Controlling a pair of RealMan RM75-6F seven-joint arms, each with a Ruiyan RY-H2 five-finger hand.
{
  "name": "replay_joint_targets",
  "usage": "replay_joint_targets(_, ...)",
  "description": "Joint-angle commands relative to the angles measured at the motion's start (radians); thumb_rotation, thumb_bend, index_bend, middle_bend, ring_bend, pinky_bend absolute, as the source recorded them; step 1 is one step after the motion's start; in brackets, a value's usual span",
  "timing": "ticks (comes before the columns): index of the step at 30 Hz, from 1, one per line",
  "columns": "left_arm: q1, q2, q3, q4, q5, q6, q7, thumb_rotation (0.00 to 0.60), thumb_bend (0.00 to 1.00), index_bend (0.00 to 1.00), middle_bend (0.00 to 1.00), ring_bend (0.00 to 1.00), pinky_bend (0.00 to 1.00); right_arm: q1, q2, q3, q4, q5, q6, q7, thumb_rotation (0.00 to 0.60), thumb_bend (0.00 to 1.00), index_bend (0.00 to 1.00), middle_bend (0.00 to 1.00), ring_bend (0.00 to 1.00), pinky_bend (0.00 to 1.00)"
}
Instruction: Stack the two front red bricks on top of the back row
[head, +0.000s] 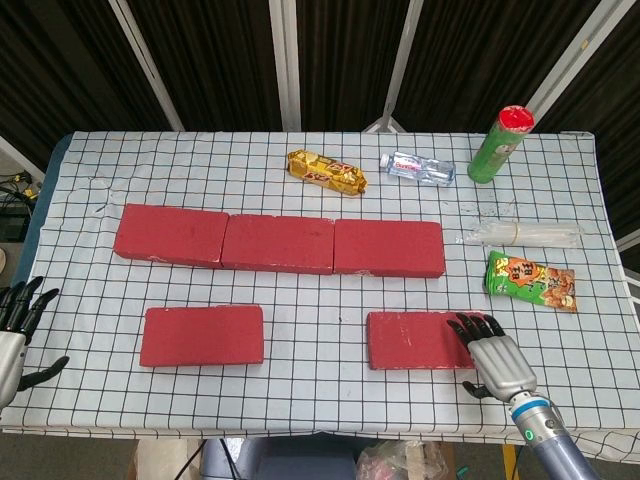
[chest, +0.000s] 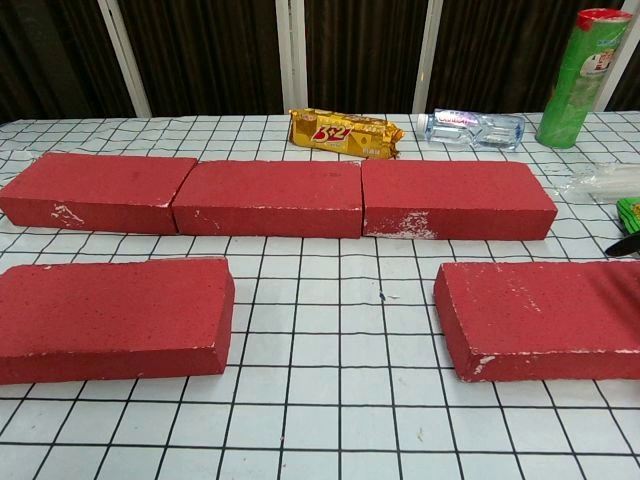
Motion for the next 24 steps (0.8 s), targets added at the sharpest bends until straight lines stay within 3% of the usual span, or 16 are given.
replay_joint_targets(1, -0.001, 0.002, -0.005, 0.003, -0.009, -0.003, -0.011, 0.600, 0.03, 0.14, 0.00, 0.00, 0.07, 0.073, -0.037, 0.014, -0.064, 0.138, -0.001, -0.129, 0.600, 0.27, 0.00, 0.00, 0.00, 0.00)
replay_joint_targets(10, -0.004, 0.006, -0.013, 0.007, -0.024, -0.010, -0.031, 0.600, 0.03, 0.14, 0.00, 0.00, 0.07, 0.183, -0.102, 0.035, -0.134, 0.381, 0.110, -0.303, 0.600, 0.23, 0.00, 0.00, 0.00, 0.00)
replay_joint_targets(24, -0.008, 0.002, -0.017, 0.004, -0.034, -0.020, -0.018, 0.600, 0.03, 0.14, 0.00, 0.00, 0.07, 0.315, -0.190, 0.055, -0.155, 0.574, 0.223, -0.405, 0.600, 0.23, 0.00, 0.00, 0.00, 0.00)
